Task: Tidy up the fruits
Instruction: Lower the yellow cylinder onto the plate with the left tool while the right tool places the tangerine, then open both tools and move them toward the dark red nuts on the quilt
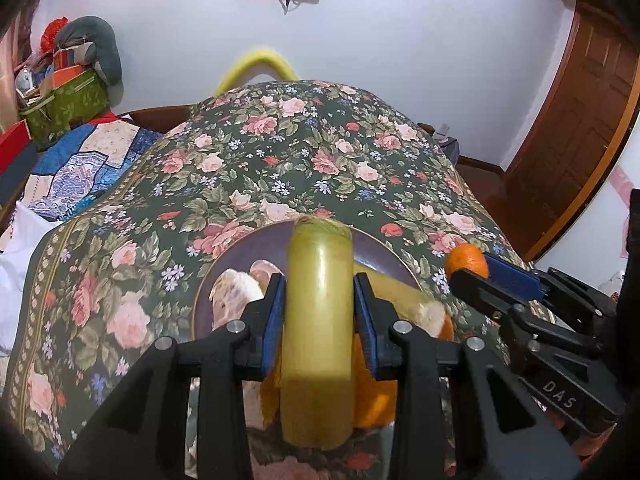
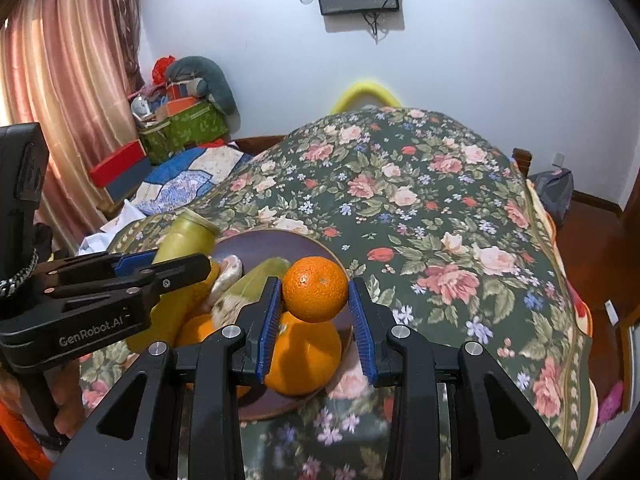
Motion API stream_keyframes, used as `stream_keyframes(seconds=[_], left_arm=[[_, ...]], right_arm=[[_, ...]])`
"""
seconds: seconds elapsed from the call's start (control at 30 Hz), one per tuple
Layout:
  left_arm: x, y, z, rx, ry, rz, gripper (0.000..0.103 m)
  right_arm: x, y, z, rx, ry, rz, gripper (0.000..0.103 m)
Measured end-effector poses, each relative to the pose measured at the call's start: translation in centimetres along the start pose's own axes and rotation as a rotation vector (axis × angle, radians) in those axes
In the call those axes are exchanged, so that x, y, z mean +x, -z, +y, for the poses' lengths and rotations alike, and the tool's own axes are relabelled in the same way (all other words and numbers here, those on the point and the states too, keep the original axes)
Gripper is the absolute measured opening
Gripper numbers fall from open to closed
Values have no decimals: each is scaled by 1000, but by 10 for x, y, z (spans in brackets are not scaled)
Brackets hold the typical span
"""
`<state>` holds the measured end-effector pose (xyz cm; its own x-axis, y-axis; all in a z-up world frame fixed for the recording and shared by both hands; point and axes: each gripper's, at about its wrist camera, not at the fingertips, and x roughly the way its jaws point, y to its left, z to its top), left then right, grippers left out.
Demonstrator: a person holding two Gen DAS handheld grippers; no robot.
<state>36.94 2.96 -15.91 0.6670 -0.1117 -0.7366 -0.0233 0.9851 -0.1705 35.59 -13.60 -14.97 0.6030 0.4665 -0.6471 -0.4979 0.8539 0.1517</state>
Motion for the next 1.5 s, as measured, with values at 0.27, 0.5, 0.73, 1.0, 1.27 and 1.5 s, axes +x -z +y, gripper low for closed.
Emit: stream_keyframes(seconds=[0.27, 0.5, 0.73, 1.0, 1.27, 1.5], left_arm=[[18, -7, 5, -14, -9, 26, 34], [9, -13, -2, 24, -15, -27, 34], [9, -11, 2, 16, -17, -17, 34], [7, -8, 10, -5, -15, -17, 34], [-9, -1, 12, -10, -14, -28, 34], [-45, 13, 6, 4, -2, -45, 37]], right_arm=[[26, -8, -4, -6, -17, 50, 31], [39, -10, -6, 1, -35, 79, 31], [43, -10, -9, 27, -54, 92, 32], [46, -11, -14, 45, -60, 111, 33], [24, -11, -6, 8, -30, 76, 34], [-25, -12, 14, -39, 12, 7, 34]])
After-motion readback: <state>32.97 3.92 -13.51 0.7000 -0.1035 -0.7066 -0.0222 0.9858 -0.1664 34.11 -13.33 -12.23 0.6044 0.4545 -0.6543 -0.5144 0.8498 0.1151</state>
